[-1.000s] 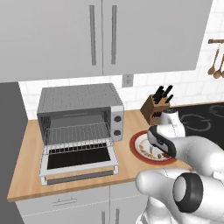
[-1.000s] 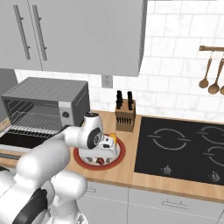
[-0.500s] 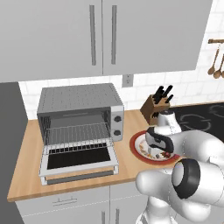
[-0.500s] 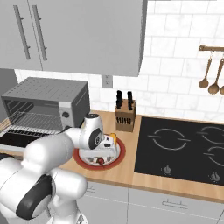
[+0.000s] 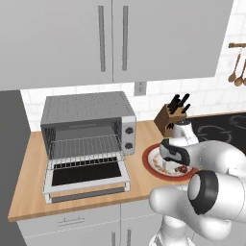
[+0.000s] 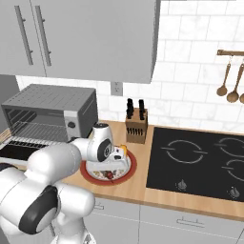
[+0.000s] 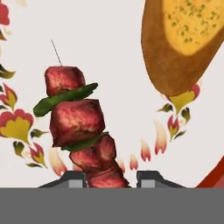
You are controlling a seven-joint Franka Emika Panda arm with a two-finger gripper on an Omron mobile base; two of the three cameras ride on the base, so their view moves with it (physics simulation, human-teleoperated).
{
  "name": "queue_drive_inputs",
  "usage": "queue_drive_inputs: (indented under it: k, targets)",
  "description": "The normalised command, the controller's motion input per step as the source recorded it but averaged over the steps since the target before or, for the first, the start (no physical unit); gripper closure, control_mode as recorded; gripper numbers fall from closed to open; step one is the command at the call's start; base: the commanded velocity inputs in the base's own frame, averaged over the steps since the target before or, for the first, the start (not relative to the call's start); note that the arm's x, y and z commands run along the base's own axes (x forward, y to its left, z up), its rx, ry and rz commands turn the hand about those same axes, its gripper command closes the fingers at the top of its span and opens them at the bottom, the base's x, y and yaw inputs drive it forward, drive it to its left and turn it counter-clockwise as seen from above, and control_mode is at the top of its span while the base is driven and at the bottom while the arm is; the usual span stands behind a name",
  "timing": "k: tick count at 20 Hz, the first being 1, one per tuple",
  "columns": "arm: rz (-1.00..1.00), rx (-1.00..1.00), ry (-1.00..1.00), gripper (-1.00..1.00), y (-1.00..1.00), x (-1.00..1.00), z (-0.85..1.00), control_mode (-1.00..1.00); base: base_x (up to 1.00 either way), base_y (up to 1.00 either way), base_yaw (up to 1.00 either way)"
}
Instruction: Pick up the kebab skewer and baguette bread, and place them inside the toaster oven. Close the toaster oven door and start by setting the timer.
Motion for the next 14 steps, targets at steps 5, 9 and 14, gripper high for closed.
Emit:
queue_drive_inputs:
  k: [5,9,14]
  targets:
    - [0.03,0.00,-0.04,1.00,0.05,-0.09,0.68,-1.00,0.00,0.00,0.00]
    - [0.03,0.00,-0.09,1.00,0.28,-0.18,1.00,-1.00,0.00,0.00,0.00]
    - [0.02,0.01,-0.01,1.00,0.62,-0.05,0.83,-1.00,0.00,0.00,0.00]
